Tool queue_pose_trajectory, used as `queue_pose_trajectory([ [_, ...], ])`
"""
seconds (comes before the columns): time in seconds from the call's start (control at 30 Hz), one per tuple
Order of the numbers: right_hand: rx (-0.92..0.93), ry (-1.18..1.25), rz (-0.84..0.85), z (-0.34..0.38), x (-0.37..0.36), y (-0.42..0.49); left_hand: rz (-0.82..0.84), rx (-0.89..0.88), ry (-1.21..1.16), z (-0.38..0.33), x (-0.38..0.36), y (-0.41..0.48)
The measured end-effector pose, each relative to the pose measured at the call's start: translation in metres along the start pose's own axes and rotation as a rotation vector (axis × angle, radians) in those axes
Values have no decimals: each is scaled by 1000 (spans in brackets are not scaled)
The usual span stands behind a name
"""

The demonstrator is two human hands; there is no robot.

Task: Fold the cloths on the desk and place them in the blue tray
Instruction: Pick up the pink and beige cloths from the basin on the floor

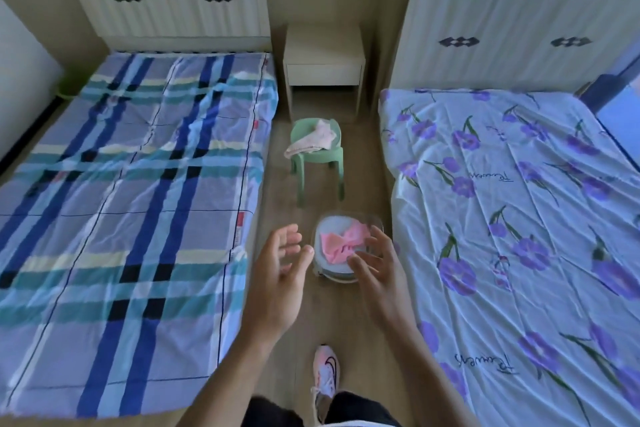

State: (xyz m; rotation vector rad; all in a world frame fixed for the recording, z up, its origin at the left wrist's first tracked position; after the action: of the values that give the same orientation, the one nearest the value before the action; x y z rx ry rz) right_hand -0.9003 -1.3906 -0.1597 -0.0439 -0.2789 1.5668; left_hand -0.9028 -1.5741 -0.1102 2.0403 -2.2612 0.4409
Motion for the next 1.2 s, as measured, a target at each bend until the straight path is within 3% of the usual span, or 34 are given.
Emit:
queue_pose_trajectory([
  [0.4,-46,28,-4,28,-20,186,45,119,66,22,8,213],
  [0.67,-158,-1,-70,12,-45,314,176,184,151,84,22,373],
  [0.97,-337,49,-177,-63,-81,423,360,130,470,190,12,550],
  [1.2,-378,12,-173,-121,-94,488,473,107,784,282,-14,659],
])
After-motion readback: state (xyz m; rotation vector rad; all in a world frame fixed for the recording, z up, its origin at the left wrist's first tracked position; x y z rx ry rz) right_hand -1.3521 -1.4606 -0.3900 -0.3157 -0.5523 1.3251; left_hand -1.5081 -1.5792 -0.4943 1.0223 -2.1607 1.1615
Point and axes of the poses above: each hand's wrist, its own y-axis towards the middle knuckle, its own x-axis out of the back of the hand, z = x × y, the point moved 5 cm from there along y, towards the middle knuckle, and after that the axes turned 13 degrees about z, right-handed, at the moved point
